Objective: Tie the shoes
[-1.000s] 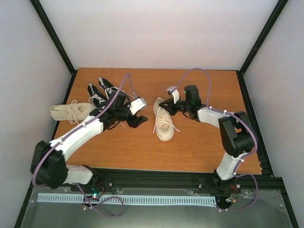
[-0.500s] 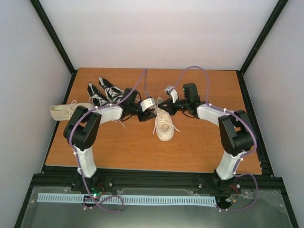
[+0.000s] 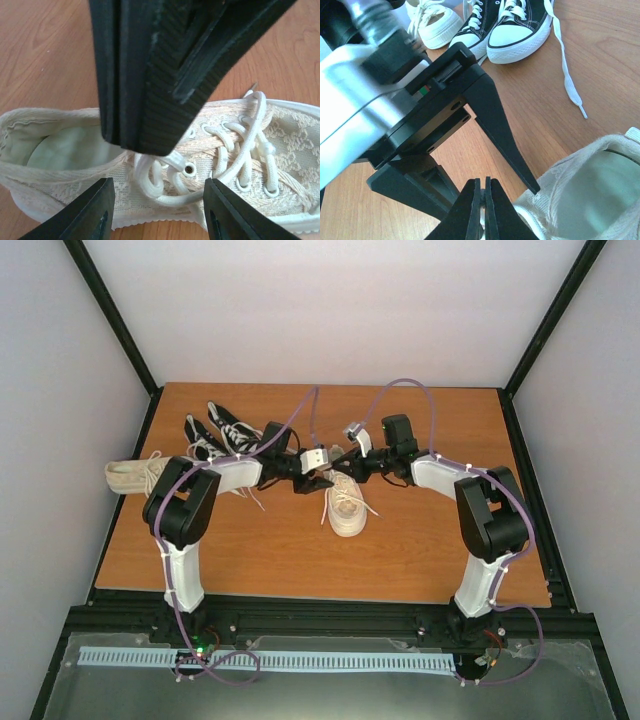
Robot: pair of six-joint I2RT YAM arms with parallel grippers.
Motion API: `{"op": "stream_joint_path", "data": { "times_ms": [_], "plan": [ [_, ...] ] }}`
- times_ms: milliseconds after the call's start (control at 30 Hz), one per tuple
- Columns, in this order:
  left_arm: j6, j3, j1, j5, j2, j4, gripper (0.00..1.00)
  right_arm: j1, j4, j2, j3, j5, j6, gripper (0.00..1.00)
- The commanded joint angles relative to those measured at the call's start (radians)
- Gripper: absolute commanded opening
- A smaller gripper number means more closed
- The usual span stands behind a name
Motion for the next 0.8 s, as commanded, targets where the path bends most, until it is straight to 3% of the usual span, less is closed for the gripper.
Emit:
{"op": "stream_joint_path", "data": {
  "times_ms": [0,67,133,300,533,767],
  "plan": [
    [0.259,0.051,0.012,0.075,-0.015,-0.158,0.53,0.006,0.005,0.007,0.018,-0.018,-0.012,0.03],
    [0.539,0.050,0.012,0.075,-0.027,-0.334,0.56,0.006,0.001,0.007,0.016,-0.017,-0.018,0.03],
    [0.650,0.058,0.012,0.054,-0.013,-0.373,0.60,0.007,-0.002,0.007,0.013,-0.016,-0.021,0.03],
    [0.329,0.171,0.008,0.022,0.062,-0.215,0.60,0.007,-0.003,0.003,0.012,-0.013,-0.024,0.03],
    [0.308,0.182,-0.004,0.009,0.081,-0.165,0.58,0.007,-0.006,0.002,0.011,-0.017,-0.031,0.03],
    [0.293,0.204,-0.015,0.033,0.083,-0.177,0.40,0.006,-0.016,-0.004,0.012,-0.018,-0.041,0.03]
  ]
}}
